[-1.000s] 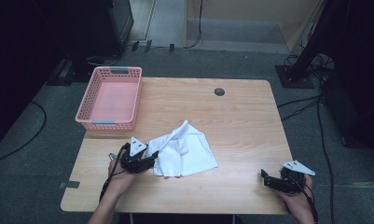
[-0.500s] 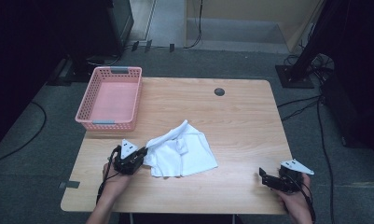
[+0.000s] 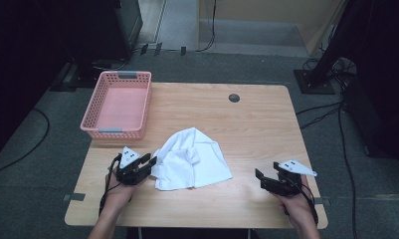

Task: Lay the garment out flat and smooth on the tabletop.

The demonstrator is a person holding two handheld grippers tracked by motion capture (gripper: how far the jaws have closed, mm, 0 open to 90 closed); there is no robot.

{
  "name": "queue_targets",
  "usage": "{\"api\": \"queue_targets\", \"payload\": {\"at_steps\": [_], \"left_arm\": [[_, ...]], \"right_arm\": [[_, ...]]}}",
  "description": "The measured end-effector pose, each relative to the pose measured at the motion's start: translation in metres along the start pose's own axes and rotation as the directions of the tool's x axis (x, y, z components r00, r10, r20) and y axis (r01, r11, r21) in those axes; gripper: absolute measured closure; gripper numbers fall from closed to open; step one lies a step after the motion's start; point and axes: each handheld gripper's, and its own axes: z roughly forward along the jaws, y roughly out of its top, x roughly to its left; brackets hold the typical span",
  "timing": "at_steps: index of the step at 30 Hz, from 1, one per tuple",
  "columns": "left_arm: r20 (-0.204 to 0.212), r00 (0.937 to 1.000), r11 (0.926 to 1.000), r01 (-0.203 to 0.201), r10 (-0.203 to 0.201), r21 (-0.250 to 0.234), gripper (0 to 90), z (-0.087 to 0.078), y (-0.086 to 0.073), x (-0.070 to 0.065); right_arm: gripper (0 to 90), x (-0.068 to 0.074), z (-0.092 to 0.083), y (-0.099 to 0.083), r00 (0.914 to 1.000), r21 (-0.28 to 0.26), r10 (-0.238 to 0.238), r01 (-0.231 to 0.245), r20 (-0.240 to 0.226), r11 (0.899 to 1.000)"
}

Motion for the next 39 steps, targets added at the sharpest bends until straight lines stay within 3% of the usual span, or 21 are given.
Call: {"api": "queue_targets", "payload": {"at_steps": [4, 8, 11, 12, 17, 20, 22, 25, 32, 36, 37, 38, 39], "left_arm": [[-0.040, 0.9991, 0.9983, 0.015, -0.018, -0.055, 45.3, -0.004, 0.001, -0.003], [-0.056, 0.9984, 0.9991, -0.005, 0.003, -0.043, 39.7, -0.004, 0.001, -0.006], [-0.061, 0.9981, 0.9994, 0.012, -0.014, -0.033, 32.1, -0.003, 0.001, -0.007], [-0.086, 0.9963, 1.0000, 0.005, -0.005, 0.002, 30.0, -0.001, 0.001, -0.008], [-0.088, 0.9961, 0.9977, 0.014, -0.008, 0.067, 19.5, 0.004, 0.001, -0.009], [-0.116, 0.9930, 0.9948, 0.031, -0.020, 0.097, 19.5, 0.007, 0.002, -0.010], [-0.107, 0.9936, 0.9918, 0.049, -0.036, 0.118, 19.5, 0.008, 0.003, -0.009], [-0.080, 0.9963, 0.9923, 0.043, -0.034, 0.116, 19.5, 0.008, 0.004, -0.010], [-0.067, 0.9968, 0.9899, 0.052, -0.044, 0.132, 19.5, 0.009, 0.003, -0.010], [-0.060, 0.9965, 0.9867, 0.066, -0.057, 0.149, 24.5, 0.009, 0.003, -0.009], [-0.055, 0.9969, 0.9869, 0.064, -0.056, 0.148, 27.5, 0.009, 0.003, -0.009], [-0.058, 0.9968, 0.9867, 0.063, -0.055, 0.150, 27.5, 0.009, 0.003, -0.010], [-0.062, 0.9968, 0.9863, 0.060, -0.051, 0.154, 30.5, 0.009, 0.002, -0.009]], "right_arm": [[22.8, 0.011, 0.008, 0.009, 0.9982, -0.007, -0.057, 0.057, -0.017, 0.998], [21.5, 0.022, 0.018, 0.016, 0.9966, -0.003, -0.068, 0.068, -0.046, 0.998], [23.0, 0.031, 0.029, 0.022, 0.9961, -0.005, -0.073, 0.073, -0.050, 0.997], [23.0, 0.033, 0.031, 0.023, 0.9963, -0.004, -0.069, 0.069, -0.052, 0.998], [23.6, 0.042, 0.042, 0.030, 0.9973, 0.005, -0.055, 0.056, -0.049, 0.998], [23.2, 0.045, 0.045, 0.032, 0.9965, 0.012, -0.058, 0.059, -0.060, 0.998], [23.3, 0.050, 0.049, 0.033, 0.9949, 0.015, -0.060, 0.061, -0.081, 0.998], [25.8, 0.057, 0.053, 0.035, 0.9933, 0.017, -0.055, 0.057, -0.102, 0.998], [26.5, 0.073, 0.066, 0.039, 0.9898, 0.039, -0.023, 0.029, -0.140, 0.999], [26.7, 0.088, 0.075, 0.039, 0.9881, 0.034, -0.079, 0.084, -0.132, 0.996], [32.4, 0.096, 0.080, 0.038, 0.9838, 0.048, -0.116, 0.124, -0.136, 0.991], [32.4, 0.096, 0.080, 0.038, 0.9838, 0.048, -0.116, 0.124, -0.136, 0.991], [34.5, 0.105, 0.085, 0.036, 0.9798, 0.061, -0.143, 0.153, -0.139, 0.986]]}}
